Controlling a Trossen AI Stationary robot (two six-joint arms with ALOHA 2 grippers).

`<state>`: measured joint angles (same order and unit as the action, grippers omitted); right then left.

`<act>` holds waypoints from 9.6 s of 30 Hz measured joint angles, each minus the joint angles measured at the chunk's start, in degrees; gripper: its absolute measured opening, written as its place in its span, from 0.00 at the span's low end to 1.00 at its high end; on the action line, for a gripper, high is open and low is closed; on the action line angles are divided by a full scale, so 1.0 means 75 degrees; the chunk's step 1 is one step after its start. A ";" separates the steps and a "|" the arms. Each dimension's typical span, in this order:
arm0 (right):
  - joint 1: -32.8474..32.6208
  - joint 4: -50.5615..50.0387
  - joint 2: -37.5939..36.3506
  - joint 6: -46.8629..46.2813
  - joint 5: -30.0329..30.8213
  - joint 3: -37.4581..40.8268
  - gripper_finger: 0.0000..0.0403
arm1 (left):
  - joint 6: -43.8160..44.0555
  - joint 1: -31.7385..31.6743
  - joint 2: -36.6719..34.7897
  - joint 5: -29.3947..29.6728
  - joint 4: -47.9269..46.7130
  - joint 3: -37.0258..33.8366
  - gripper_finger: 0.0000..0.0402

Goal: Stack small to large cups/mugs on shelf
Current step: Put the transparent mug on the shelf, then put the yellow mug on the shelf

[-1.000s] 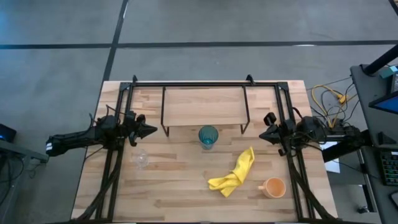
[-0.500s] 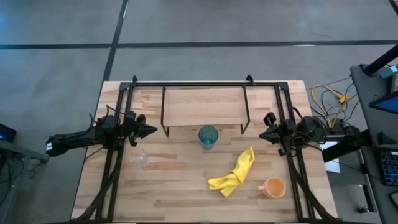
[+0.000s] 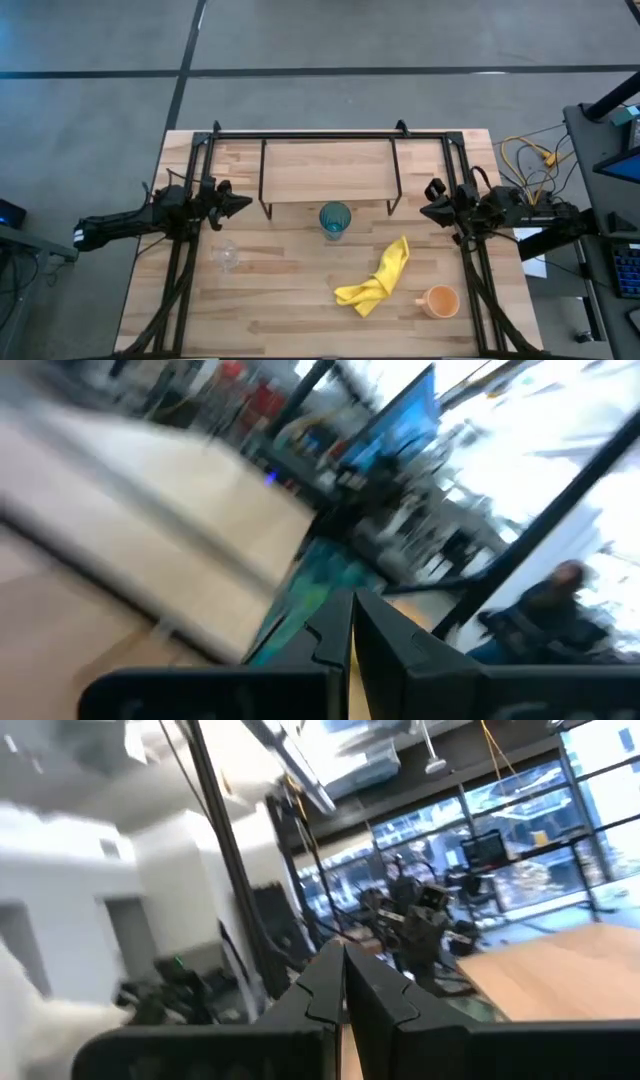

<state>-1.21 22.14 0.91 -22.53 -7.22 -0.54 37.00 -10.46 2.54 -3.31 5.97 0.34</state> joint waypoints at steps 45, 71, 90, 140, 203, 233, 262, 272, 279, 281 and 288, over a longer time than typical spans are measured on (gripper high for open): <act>-0.0003 -0.6336 0.7113 0.0436 0.0173 -0.9531 0.02 | -0.0965 -0.0003 0.5873 -0.1099 -0.8324 0.8412 0.00; -0.0003 -0.7191 0.9922 0.0063 0.0121 -1.0136 0.02 | -0.2922 0.0009 0.7202 -0.1324 -1.2520 0.7528 0.00; -0.0003 -0.7789 1.0037 0.0062 0.0090 -1.0637 0.02 | -0.2397 0.0012 0.7558 -0.1735 -1.0867 0.5923 0.23; -0.0003 -0.7968 1.0019 0.0088 0.0114 -1.0570 0.02 | -0.2364 0.0950 0.8313 -0.1376 -1.0234 0.6630 0.00; -0.0003 -0.8522 1.0022 0.0033 0.0171 -1.0570 0.02 | -0.5631 -0.1647 1.3031 0.1173 -1.2802 1.4493 0.02; 0.0015 -0.9392 1.0225 -0.0088 0.0177 -1.0569 0.06 | -0.5581 -0.1483 1.2760 0.1629 -1.2259 1.6141 0.15; -0.3763 -1.2254 1.0627 -1.1837 -0.1233 -1.0004 0.23 | -0.5587 -0.1454 1.1852 0.1620 -1.2318 1.7346 0.15; -0.4569 -1.2265 1.1577 -1.4381 -0.1236 -0.9766 0.23 | -0.6299 -0.1454 1.1757 0.1620 -1.2324 1.7328 0.15; -0.4780 -1.2122 1.2244 -1.5061 -0.1998 -0.9766 0.23 | -0.6467 -0.1454 1.1755 0.1621 -1.2330 1.7320 0.15; -0.4802 -1.2114 1.2432 -1.5063 -0.2090 -0.9766 0.23 | -0.6555 -0.1454 1.1755 0.1623 -1.2332 1.7321 0.15; -0.4803 -1.2113 1.2892 -1.5069 -0.2065 -0.9698 0.23 | -0.6793 -0.1454 1.1755 0.1623 -1.2347 1.7320 0.15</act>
<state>-37.23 -68.71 97.59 -135.55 -22.71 -73.27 -13.96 -21.37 90.70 8.86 -86.63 130.23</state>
